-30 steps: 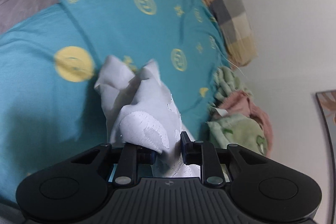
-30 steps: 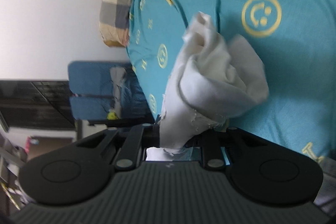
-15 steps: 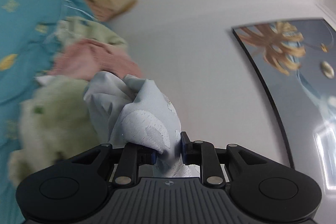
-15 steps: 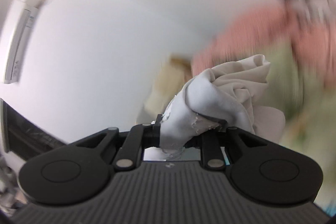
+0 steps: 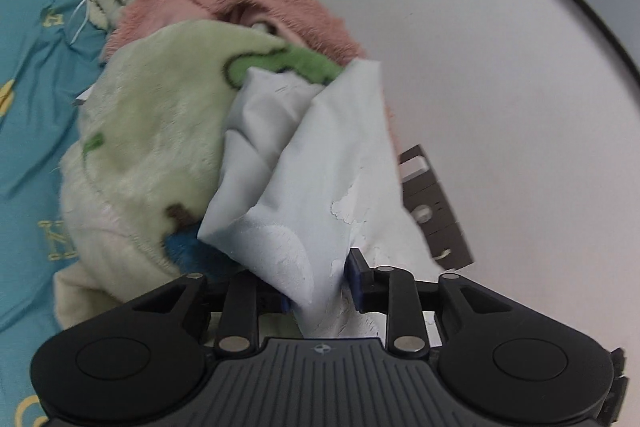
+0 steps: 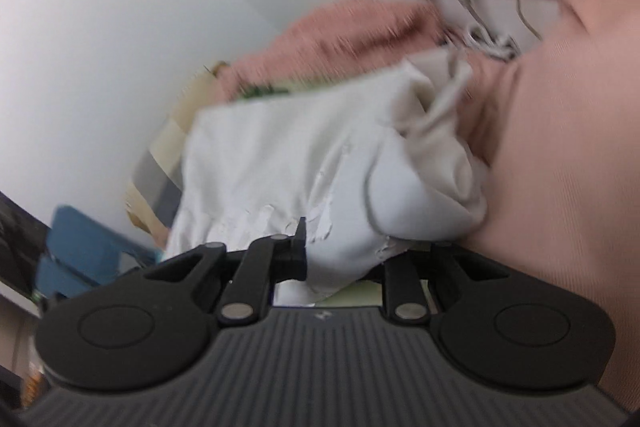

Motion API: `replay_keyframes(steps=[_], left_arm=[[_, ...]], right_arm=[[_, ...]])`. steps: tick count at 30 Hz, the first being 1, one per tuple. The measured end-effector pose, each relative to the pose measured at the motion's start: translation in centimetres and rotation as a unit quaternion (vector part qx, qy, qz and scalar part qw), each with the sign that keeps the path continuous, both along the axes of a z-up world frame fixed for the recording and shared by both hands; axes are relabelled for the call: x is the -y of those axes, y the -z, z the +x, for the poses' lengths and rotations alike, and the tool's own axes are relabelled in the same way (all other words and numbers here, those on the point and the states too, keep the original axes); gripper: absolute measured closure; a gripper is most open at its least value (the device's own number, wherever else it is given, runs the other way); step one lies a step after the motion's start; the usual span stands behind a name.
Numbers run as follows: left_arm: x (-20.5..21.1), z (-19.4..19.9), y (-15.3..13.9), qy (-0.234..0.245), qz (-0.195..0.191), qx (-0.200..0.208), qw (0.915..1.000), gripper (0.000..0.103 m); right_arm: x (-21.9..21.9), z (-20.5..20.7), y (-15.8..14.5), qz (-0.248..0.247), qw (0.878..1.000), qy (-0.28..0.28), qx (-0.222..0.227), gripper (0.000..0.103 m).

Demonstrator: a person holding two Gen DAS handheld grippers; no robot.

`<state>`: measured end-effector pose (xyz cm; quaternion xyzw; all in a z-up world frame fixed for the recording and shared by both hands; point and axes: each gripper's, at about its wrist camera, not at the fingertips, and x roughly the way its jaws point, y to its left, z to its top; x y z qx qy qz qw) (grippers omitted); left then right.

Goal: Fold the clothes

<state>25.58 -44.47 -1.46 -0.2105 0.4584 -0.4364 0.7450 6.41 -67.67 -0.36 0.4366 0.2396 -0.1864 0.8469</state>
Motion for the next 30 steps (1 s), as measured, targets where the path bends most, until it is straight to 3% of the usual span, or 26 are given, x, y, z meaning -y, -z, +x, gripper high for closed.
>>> replay_keyframes(steps=[4,6,8,10,11,12,14,15,19,23,26,30], left_arm=[[-0.4,-1.3,0.0,-0.005,0.049,0.030,0.9983,0.047],[-0.9,-2.2,-2.1,-0.010,0.078,0.059,0.9952,0.023],[-1.7,-3.9,-4.7,-0.009,0.091,0.096,0.9911,0.018],[-2.7,-6.1,-7.1,-0.006,0.102,0.135,0.9856,0.013],[-3.4,-7.3,-8.3,-0.007,0.105,0.153,0.9826,0.003],[-4.1,-8.8,-9.5,-0.008,0.104,0.176,0.9787,0.000],[-5.6,-11.8,-12.0,-0.004,0.102,0.226,0.9688,0.000],[-6.4,-13.3,-13.0,0.001,0.104,0.247,0.9634,0.000],[-9.6,-18.8,-16.0,0.000,0.116,0.313,0.9427,0.000],[-13.2,-23.0,-16.7,-0.022,0.113,0.358,0.9265,0.000],[-15.4,-25.3,-16.4,-0.040,0.112,0.368,0.9222,0.000],[-17.2,-27.4,-16.1,-0.055,0.122,0.392,0.9101,0.000]], right_arm=[[0.7,0.3,-0.4,0.004,1.000,0.020,-0.001,0.078],[0.0,-0.9,-1.2,0.001,0.999,0.033,-0.022,0.072],[-1.4,-1.8,-2.4,-0.017,0.998,0.031,-0.044,0.062],[-2.9,-3.0,-4.0,-0.046,0.998,0.023,-0.047,0.035],[-3.7,-3.8,-4.9,-0.063,0.997,0.021,-0.044,0.030],[-4.5,-4.5,-5.9,-0.080,0.996,0.018,-0.041,0.025],[-6.1,-6.1,-7.8,-0.110,0.993,0.010,-0.032,0.025],[-6.9,-6.8,-8.7,-0.123,0.992,0.006,-0.025,0.019],[-10.7,-10.2,-11.5,-0.188,0.982,-0.004,0.003,0.018],[-15.0,-13.2,-12.7,-0.246,0.969,-0.012,0.024,0.018],[-18.0,-14.8,-12.6,-0.288,0.957,-0.017,0.042,0.018],[-21.5,-16.5,-11.8,-0.329,0.943,-0.012,0.053,0.018]])
